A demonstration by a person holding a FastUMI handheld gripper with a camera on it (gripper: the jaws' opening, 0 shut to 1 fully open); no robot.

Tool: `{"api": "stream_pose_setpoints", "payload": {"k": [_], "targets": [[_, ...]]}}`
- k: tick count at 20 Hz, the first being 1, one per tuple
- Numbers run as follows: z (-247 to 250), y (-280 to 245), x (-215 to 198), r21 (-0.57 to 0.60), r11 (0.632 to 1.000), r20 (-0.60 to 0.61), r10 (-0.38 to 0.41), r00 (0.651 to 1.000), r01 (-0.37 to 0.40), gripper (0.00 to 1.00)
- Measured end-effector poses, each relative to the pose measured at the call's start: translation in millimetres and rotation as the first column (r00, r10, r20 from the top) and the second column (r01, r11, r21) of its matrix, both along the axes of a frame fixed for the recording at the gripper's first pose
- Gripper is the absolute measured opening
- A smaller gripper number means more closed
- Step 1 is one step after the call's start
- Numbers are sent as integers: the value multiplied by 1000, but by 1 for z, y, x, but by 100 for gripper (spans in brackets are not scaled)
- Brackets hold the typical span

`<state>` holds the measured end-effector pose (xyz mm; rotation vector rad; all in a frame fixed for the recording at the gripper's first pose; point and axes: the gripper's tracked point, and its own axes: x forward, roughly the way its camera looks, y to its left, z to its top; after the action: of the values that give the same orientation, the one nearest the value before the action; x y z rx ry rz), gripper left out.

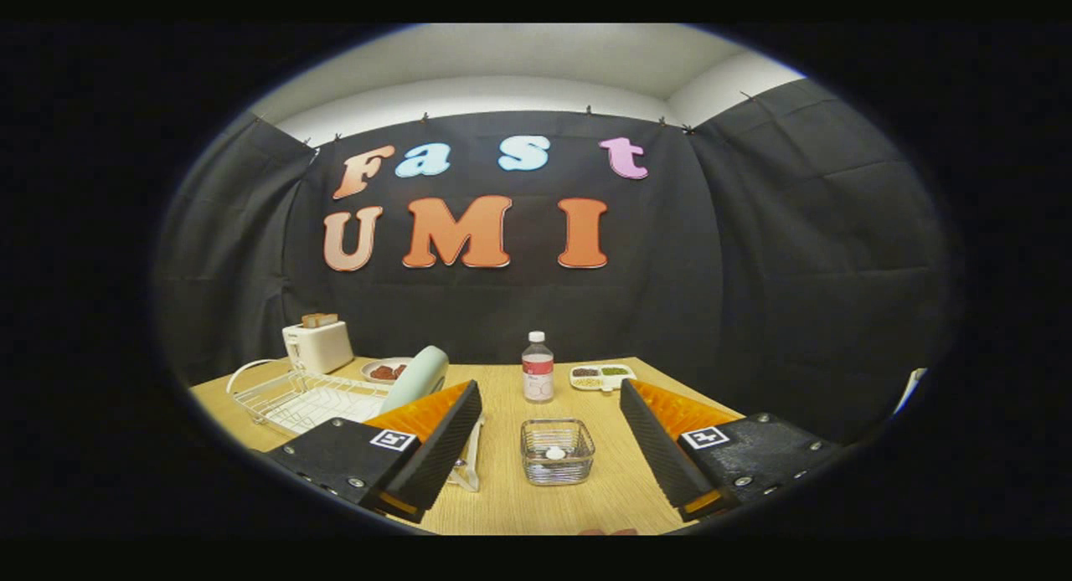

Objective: Take the plate from the dish rack, then take the spoon from the basket and place it into the plate.

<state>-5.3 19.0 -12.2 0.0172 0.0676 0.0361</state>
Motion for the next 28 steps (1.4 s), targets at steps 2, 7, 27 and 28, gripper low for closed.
{"api": "stream_pose_setpoints", "payload": {"k": [2,7,27,28], "targets": [[0,3,1,-17,1000,-3,1,1000,-1,99],[-2,35,0,1,998,-46,70,996,-70,99],[-81,148,70,17,1000,-434,-13,901,23,35],[-81,150,68,-3,1000,-438,-28,899,30,32]]}}
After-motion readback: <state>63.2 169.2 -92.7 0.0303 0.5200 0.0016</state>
